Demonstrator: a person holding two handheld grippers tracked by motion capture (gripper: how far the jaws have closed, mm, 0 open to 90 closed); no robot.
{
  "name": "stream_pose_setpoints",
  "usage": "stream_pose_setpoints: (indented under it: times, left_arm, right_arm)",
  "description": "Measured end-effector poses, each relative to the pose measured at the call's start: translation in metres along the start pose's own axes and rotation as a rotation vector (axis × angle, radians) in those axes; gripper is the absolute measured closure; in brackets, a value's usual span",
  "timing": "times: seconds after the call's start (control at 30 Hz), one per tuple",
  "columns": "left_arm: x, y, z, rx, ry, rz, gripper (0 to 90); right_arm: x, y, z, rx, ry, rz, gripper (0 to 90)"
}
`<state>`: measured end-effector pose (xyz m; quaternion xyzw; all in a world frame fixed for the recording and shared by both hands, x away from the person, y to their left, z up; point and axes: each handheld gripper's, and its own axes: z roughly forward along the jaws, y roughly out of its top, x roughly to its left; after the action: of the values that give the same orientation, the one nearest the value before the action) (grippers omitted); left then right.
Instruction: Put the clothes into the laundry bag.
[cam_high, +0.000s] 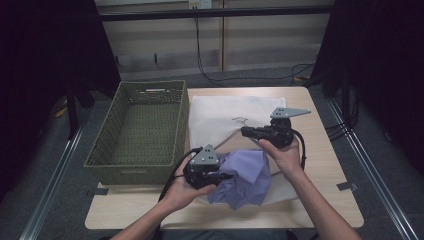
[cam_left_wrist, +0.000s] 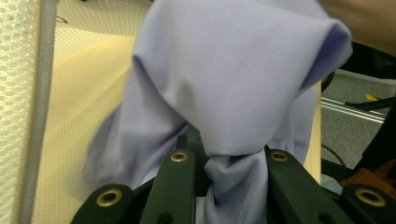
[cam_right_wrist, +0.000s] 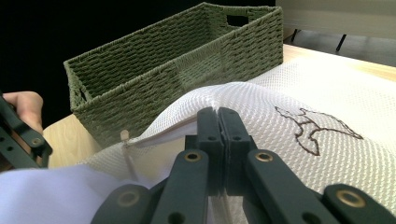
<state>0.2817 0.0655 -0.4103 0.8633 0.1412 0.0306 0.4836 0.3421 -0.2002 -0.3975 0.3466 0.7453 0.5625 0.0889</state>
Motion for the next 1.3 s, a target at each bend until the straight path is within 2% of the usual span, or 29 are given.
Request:
stream_pose_setpoints:
  times: [0.1, 0.3, 0.87, 1.1, 1.3]
  left_arm:
    - [0.002, 0.001, -0.001, -0.002, 0.005, 0.000, 80.7]
    - [0.011, 0.001, -0.002, -0.014, 0.025, -0.028, 80.8]
    - [0.027, -0.004, 0.025, 0.064, 0.071, -0.068, 80.6]
    - [0.037, -0.005, 0.034, 0.103, 0.110, -0.125, 80.6]
    - [0.037, -0.005, 0.041, 0.125, 0.134, -0.114, 80.4]
  right_arm:
    - [0.000, 0.000, 0.000, 0.002, 0.000, 0.003, 89.2]
    - [-0.001, 0.000, 0.000, 0.002, 0.003, 0.007, 89.2]
    - [-0.001, -0.001, -0.001, 0.004, 0.000, 0.006, 89.2]
    - [0.000, -0.001, -0.003, 0.006, 0.000, 0.008, 89.2]
    - [-0.001, -0.002, -0.004, 0.007, -0.004, 0.009, 89.2]
